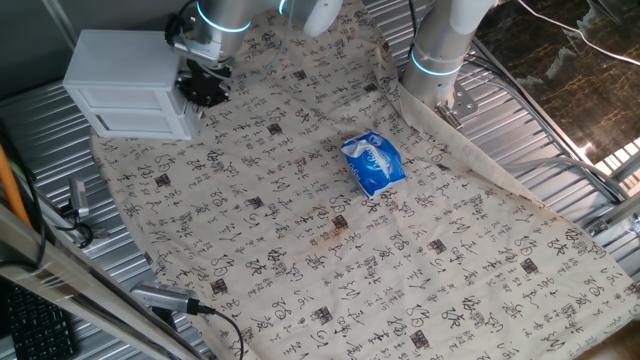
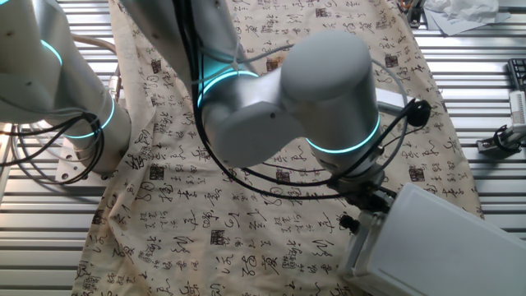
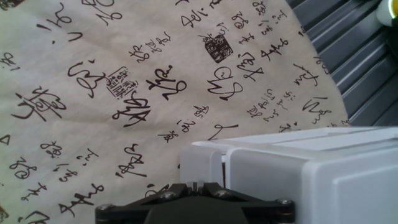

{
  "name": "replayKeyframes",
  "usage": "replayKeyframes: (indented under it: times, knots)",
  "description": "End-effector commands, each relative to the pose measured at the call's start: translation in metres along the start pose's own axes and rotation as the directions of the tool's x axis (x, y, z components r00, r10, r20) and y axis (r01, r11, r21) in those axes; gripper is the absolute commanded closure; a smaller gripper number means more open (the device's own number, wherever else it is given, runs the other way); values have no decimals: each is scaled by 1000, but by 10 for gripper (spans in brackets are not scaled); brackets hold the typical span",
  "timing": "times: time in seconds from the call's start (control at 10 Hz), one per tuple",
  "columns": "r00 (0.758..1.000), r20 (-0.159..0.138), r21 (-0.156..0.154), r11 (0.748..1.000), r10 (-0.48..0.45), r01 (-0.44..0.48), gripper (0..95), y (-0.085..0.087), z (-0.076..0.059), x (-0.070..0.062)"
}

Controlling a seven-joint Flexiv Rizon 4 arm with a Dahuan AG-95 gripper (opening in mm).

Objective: Put things in the drawer

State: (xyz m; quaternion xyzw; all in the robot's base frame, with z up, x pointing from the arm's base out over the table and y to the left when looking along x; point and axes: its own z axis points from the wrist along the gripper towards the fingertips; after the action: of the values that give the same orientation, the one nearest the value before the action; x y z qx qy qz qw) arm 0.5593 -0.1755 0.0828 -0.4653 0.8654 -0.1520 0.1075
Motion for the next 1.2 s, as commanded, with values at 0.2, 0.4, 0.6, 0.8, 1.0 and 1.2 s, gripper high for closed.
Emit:
replayKeyframes:
  times: [0.2, 0.4, 0.6, 0.8, 1.0, 1.2]
  knots:
    - [1000, 11, -19, 999, 26, -25, 950, 5, -2, -7]
    - [999, 12, -21, 999, 30, -30, 950, 6, -4, -10]
    - [999, 15, -24, 999, 29, -28, 950, 6, -6, -11]
    - [1000, 12, -20, 999, 29, -28, 950, 5, -7, -12]
    - [1000, 7, -11, 1000, 26, -26, 950, 5, -7, -13]
    - [1000, 3, 2, 1000, 16, -16, 950, 3, -5, -13]
